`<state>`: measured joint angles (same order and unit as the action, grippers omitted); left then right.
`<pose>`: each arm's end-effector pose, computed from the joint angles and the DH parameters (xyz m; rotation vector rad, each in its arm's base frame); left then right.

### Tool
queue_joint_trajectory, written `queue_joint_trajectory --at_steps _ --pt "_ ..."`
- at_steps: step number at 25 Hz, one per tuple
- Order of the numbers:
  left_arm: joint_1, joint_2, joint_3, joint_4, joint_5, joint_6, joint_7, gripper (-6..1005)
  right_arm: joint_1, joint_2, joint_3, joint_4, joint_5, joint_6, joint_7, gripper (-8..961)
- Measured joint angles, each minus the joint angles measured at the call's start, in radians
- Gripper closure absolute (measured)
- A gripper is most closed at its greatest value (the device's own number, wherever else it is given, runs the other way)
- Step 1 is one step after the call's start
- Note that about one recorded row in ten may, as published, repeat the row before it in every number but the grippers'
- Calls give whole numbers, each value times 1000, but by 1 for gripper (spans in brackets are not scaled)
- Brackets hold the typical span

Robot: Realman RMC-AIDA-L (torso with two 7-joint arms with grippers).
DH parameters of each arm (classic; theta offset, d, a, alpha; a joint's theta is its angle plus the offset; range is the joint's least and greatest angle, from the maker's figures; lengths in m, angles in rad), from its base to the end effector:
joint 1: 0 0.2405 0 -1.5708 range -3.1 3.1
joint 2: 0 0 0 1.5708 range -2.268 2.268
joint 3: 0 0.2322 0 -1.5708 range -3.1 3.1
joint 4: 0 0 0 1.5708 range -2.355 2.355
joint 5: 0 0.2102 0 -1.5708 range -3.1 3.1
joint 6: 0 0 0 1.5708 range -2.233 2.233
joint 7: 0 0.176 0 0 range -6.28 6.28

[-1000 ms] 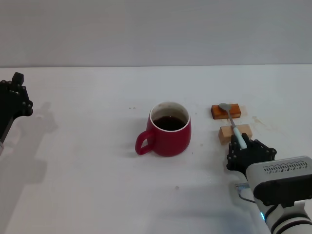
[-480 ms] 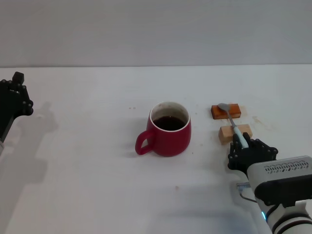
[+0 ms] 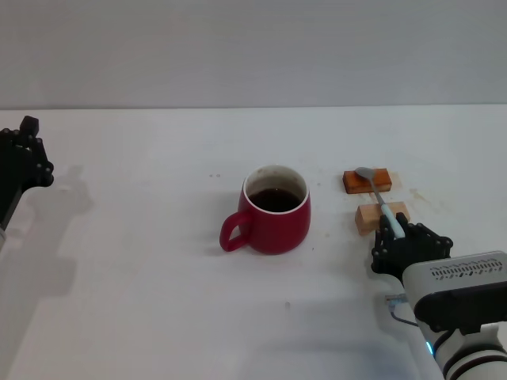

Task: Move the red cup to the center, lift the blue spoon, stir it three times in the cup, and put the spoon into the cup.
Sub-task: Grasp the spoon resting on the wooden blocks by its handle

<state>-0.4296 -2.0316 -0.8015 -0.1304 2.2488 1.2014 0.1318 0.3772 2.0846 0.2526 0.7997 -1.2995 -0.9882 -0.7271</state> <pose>-0.3194 0.3529 0.0190 -1.6184 -0.2496 -0.4421 0.2468 0.2970 -0.1244 -1.7403 0.7259 0.3739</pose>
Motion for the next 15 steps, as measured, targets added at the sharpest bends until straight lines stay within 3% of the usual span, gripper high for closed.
queue_joint_trajectory --at_steps 15 --pt "-1 7 1 0 0 -3 -4 998 3 -1 -1 -4 -3 -16 -3 785"
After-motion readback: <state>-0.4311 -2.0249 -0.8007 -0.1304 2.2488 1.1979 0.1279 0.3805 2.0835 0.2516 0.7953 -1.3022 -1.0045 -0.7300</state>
